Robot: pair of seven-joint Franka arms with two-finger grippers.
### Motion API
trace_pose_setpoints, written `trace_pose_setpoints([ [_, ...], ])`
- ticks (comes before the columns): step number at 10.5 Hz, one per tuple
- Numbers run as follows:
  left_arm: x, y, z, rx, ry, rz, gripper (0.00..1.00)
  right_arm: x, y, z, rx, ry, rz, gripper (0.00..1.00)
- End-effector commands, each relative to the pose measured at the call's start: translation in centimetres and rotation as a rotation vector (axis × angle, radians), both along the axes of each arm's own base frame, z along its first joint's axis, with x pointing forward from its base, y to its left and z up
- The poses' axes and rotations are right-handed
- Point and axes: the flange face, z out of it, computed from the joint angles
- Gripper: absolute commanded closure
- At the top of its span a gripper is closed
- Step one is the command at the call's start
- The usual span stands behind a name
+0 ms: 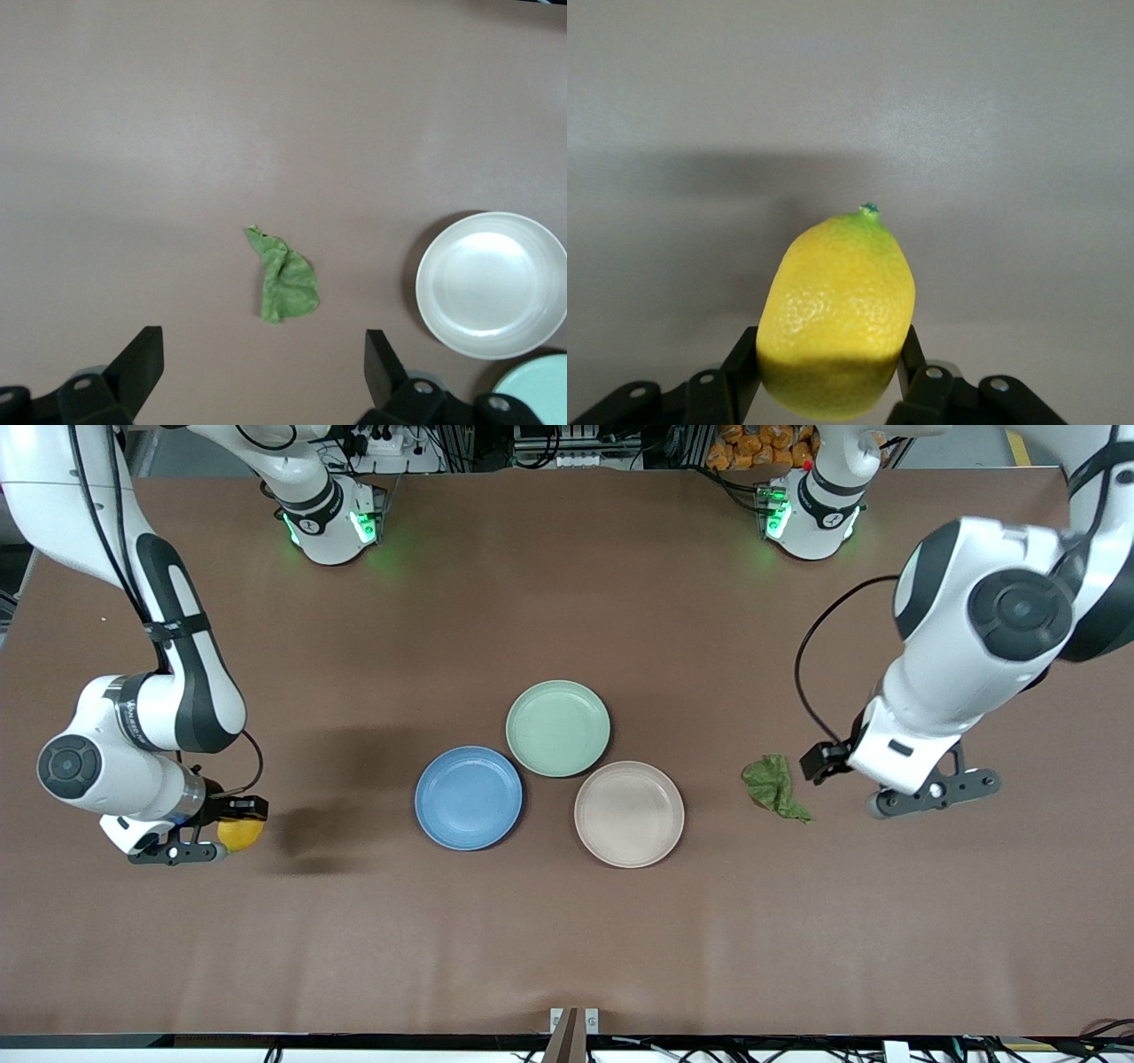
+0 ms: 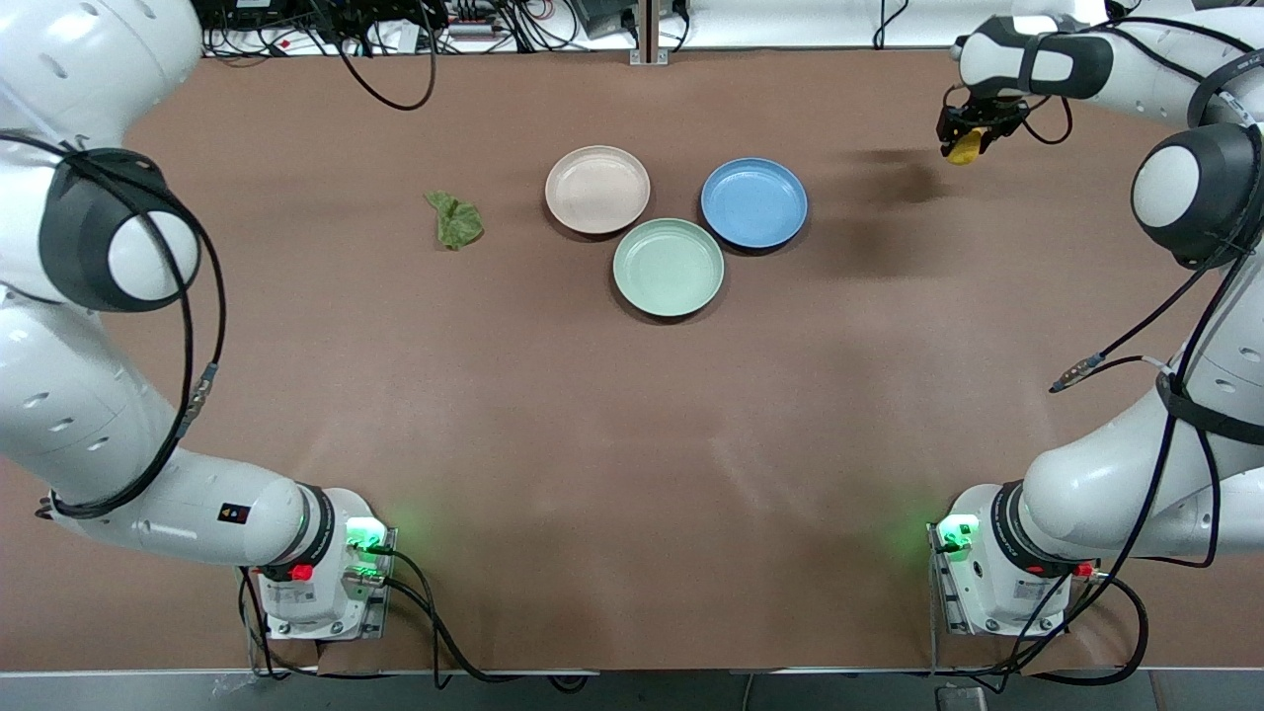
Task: Pick lemon and lettuce from blue and beige plates
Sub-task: 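Release the lettuce and lemon onto the table and raise both grippers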
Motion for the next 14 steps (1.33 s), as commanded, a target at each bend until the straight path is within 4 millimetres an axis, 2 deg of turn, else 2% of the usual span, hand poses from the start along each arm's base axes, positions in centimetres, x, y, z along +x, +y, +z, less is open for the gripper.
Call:
trace_pose_setpoints([
  [1, -1.4, 2.5, 2.8, -0.008, 0.012, -0.059, 0.0, -2.0, 0.7, -1.3, -0.001, -0.034, 0.082, 1.0],
  [3, -2.4, 3.8, 5.7, -0.008, -0.023, -0.127, 0.0, -2.5, 0.8, -2.1, 0.001, -0.015, 0.103, 0.98],
  [5, -3.3, 4.7, 7.2, -0.049, -0.008, -0.11, 0.0, -2.5, 0.7, -2.4, 0.002, -0.013, 0.123, 0.3],
  [6, -3.5, 5.8, 7.7, -0.073, -0.003, -0.092, 0.0, -2.5, 0.7, -2.4, 0.002, -0.013, 0.124, 0.06],
  [7, -4.0, 5.8, 8.2, -0.075, 0.01, -0.092, 0.0, -2.5, 0.8, -2.4, 0.002, -0.012, 0.124, 0.0],
  [9, -5.2, 5.6, 9.5, -0.084, 0.011, -0.112, 0.0, -2.6, 0.9, -1.9, 0.001, -0.011, 0.127, 0.0],
  [11, -6.5, 5.4, 10.5, -0.096, 0.009, -0.12, 0.0, -2.9, 0.4, -0.2, 0.001, 0.001, 0.115, 0.0],
  [13, -7.4, 5.4, 10.0, -0.115, 0.01, -0.115, 0.0, -4.9, -0.6, 1.6, 0.005, 0.025, 0.096, 0.0],
  [14, -7.4, 5.4, 10.1, -0.114, 0.006, -0.117, 0.0, -6.5, -0.3, 2.0, 0.003, 0.029, 0.105, 0.0],
])
